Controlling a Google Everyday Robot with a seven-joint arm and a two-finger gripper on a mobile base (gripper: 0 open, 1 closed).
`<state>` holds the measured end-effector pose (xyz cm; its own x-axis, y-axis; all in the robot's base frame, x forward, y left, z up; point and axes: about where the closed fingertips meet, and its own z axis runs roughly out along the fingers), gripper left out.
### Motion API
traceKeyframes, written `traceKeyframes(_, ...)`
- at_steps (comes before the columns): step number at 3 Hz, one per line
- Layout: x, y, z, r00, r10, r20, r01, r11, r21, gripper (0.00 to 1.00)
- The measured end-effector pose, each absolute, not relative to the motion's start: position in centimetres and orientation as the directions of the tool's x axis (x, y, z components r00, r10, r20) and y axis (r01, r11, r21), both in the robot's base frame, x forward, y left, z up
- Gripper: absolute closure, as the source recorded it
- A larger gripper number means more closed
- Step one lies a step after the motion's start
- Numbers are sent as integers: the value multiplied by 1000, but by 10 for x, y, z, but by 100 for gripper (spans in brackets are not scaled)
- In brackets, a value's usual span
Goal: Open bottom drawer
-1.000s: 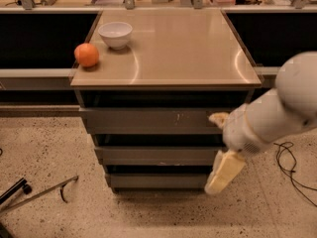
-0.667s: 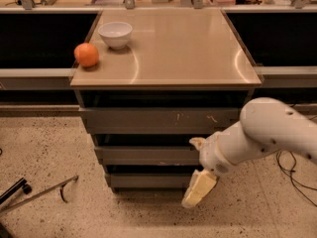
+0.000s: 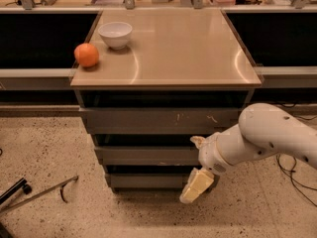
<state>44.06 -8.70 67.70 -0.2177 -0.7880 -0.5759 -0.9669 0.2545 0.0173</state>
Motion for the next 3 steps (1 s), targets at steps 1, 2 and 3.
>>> traceKeyframes(1, 437, -101, 634, -271, -781, -562, -953, 300, 42, 0)
traceKeyframes(2, 435, -126, 558, -343, -759, -553, -931, 351, 96, 0)
traceKeyframes(3, 427, -141, 480, -412, -724, -554, -907, 385, 170, 0)
